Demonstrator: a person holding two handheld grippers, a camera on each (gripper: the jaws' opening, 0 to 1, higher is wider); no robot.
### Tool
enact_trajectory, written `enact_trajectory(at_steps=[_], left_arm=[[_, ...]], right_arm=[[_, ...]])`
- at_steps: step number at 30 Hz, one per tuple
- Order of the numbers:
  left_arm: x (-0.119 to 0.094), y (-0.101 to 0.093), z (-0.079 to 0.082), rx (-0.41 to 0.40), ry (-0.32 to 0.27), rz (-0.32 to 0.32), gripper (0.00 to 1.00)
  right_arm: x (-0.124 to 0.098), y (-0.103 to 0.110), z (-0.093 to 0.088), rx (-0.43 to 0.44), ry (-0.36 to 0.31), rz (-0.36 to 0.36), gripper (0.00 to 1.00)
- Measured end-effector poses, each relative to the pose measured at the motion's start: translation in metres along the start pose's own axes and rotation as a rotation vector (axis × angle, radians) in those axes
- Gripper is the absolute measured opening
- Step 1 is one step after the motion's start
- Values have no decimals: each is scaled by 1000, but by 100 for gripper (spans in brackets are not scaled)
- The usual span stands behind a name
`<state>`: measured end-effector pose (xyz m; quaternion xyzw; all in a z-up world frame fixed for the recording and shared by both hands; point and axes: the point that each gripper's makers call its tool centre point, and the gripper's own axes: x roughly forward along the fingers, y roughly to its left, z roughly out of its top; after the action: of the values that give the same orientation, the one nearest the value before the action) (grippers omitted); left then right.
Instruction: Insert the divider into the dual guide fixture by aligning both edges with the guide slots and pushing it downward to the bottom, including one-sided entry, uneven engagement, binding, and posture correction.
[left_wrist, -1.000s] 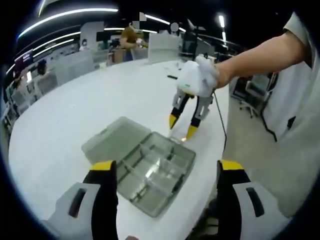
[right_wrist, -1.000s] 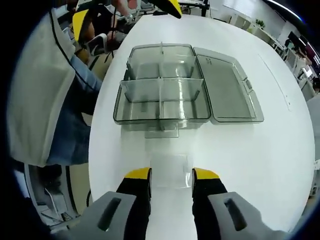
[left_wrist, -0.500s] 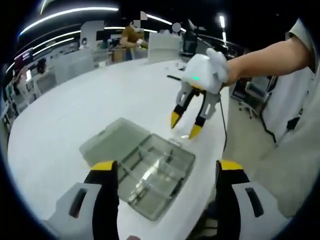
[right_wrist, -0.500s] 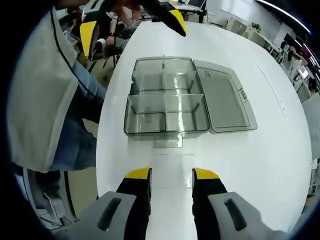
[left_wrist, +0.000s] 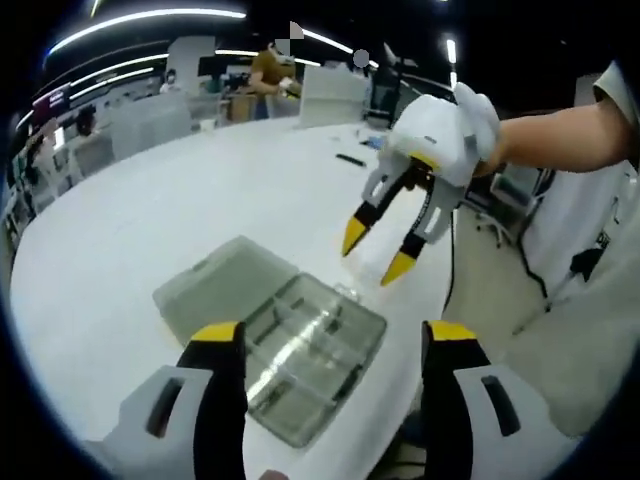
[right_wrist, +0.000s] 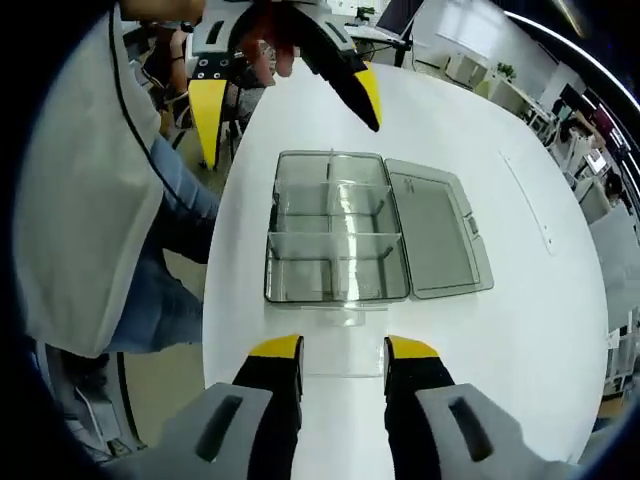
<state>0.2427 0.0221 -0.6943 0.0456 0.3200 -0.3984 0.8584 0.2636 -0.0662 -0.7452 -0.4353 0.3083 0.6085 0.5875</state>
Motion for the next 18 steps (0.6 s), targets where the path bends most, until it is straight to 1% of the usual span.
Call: enact_trajectory(at_steps=[3,8,12,18], left_arm=[[2,-3,2,-23,-6,-12,64],[3,-7,5,-56,-9,-31,59],[4,-11,9,-115,-15,-56,53],[3,-12,12,-171,-28,-70,46]], right_arm=[[-5,1,12,-11,-24,-18,27],[-8,5,25,-18,-48,-28,27],[-10,6,32,-20,-64,-40,27],[-13,9,46,-32,-90,-54,27]])
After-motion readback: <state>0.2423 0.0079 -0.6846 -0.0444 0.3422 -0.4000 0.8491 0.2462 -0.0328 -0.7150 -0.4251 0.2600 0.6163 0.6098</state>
